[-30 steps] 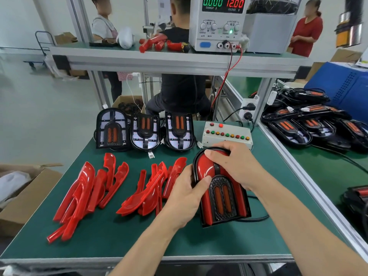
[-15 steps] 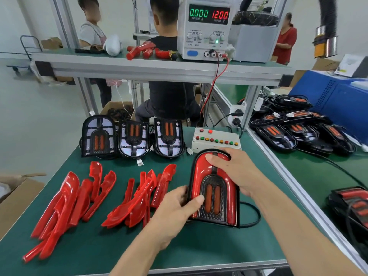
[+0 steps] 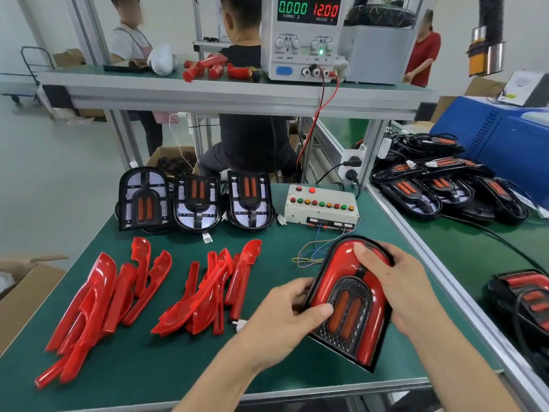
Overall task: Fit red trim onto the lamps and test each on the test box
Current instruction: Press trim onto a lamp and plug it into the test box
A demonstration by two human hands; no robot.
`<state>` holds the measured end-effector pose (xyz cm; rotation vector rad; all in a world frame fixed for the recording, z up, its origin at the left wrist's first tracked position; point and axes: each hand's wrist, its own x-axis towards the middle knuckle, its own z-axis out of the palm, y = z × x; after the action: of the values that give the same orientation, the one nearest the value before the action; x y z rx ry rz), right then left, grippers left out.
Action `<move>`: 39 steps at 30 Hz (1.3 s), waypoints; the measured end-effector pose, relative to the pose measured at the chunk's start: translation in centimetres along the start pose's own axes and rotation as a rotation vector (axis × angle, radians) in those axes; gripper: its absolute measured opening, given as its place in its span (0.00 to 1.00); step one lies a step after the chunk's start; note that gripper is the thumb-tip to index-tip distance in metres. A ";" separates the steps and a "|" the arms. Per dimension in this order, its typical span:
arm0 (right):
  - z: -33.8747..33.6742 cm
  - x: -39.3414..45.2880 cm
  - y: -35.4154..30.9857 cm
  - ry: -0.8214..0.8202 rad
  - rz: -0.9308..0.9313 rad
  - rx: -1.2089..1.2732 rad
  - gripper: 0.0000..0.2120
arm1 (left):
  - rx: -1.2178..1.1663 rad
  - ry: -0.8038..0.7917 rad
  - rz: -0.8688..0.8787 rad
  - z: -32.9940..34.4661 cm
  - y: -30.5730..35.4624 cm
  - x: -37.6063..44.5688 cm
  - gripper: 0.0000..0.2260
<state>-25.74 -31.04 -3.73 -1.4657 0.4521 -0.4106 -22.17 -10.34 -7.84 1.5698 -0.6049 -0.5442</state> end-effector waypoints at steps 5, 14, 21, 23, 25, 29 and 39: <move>-2.6 -2.3 3.5 0.157 0.123 0.018 0.12 | 0.068 -0.042 -0.013 2.1 -1.7 -1.0 0.21; -4.1 -2.1 5.2 0.173 0.302 -0.093 0.16 | 1.058 0.308 -0.099 0.7 -3.3 -2.6 0.17; -4.5 -0.5 5.2 0.139 0.264 -0.456 0.15 | 1.319 0.114 -0.141 -1.2 -2.3 -0.1 0.09; -4.5 0.1 5.3 0.152 0.231 -0.605 0.17 | 1.300 0.082 -0.092 -1.2 -2.4 0.5 0.08; -4.5 0.6 5.3 0.128 0.210 -0.774 0.19 | 1.292 0.023 -0.043 -1.0 -2.6 1.1 0.07; -4.0 1.4 5.1 0.065 0.126 -1.069 0.23 | 1.295 -0.075 0.043 -0.5 -2.7 2.8 0.08; 1.4 1.5 2.3 -0.518 -0.447 -1.167 0.13 | 1.197 0.027 0.181 -1.4 -0.3 5.1 0.11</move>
<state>-23.75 -30.46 -6.02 -2.7319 -0.1295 -0.0602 -17.39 -12.67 -7.99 2.5786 -1.1485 0.0449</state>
